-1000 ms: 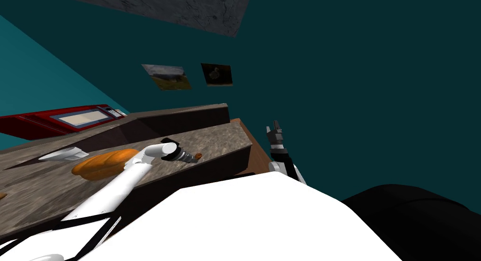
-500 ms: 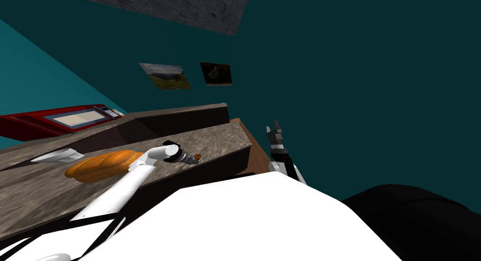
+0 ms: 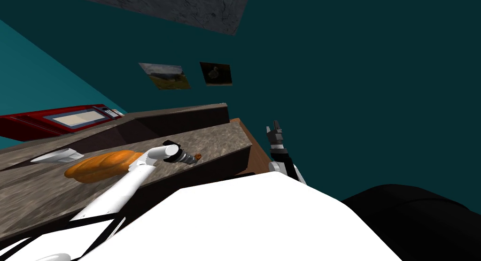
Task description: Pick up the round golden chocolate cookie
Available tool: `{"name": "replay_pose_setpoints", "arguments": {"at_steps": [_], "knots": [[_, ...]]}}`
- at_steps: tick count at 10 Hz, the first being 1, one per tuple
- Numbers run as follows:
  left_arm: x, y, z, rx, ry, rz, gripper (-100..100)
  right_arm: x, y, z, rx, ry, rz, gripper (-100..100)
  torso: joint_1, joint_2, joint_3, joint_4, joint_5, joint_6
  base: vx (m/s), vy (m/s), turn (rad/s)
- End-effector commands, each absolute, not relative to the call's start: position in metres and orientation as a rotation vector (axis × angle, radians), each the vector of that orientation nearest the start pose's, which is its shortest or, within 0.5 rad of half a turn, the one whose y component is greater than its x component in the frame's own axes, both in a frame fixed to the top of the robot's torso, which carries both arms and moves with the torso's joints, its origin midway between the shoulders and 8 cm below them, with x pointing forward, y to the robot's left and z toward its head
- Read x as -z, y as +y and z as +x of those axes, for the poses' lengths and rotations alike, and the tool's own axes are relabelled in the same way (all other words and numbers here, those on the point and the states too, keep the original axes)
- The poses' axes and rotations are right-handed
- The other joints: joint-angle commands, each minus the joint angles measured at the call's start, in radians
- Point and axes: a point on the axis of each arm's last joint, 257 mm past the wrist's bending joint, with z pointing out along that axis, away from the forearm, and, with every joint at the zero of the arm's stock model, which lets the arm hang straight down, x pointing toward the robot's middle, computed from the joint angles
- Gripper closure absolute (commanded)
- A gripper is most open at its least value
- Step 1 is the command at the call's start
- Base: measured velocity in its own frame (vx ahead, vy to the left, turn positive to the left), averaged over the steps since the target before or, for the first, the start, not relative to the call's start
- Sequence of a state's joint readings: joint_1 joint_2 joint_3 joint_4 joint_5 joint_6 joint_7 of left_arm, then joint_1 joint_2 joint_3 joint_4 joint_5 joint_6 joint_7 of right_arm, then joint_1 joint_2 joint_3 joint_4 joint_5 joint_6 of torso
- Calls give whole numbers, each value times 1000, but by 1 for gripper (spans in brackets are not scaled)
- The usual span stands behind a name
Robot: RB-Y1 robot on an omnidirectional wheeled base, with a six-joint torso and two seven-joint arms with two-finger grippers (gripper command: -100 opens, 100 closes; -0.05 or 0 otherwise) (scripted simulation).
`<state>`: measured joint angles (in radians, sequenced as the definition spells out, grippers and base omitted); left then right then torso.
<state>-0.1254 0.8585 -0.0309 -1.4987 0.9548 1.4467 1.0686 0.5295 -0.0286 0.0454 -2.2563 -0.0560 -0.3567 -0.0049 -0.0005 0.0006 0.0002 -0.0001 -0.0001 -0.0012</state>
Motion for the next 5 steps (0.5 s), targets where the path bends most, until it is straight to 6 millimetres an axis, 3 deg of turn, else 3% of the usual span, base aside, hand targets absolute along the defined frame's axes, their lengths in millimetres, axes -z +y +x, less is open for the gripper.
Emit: {"name": "replay_pose_setpoints", "arguments": {"at_steps": [1,2,3,4,5], "knots": [[356,423,361,302,797,-3076,0,27,-275,369,-1329,738,839,0,0,0,0,0,0,0,0,0,0],[342,422,363,300,801,-3076,100,27,-275,369,-1329,738,839,0,0,0,0,0,0,0,-11,9,27],[335,421,363,299,803,-3075,100,27,-275,369,-1329,738,839,0,0,1,1,1,-1,0,-17,16,30],[341,422,363,303,803,-3074,100,27,-275,369,-1329,738,839,0,1,2,1,1,0,0,-7,8,3],[340,422,363,301,802,-3075,0,27,-275,369,-1329,738,839,0,0,1,1,0,0,0,0,0,0]]}}
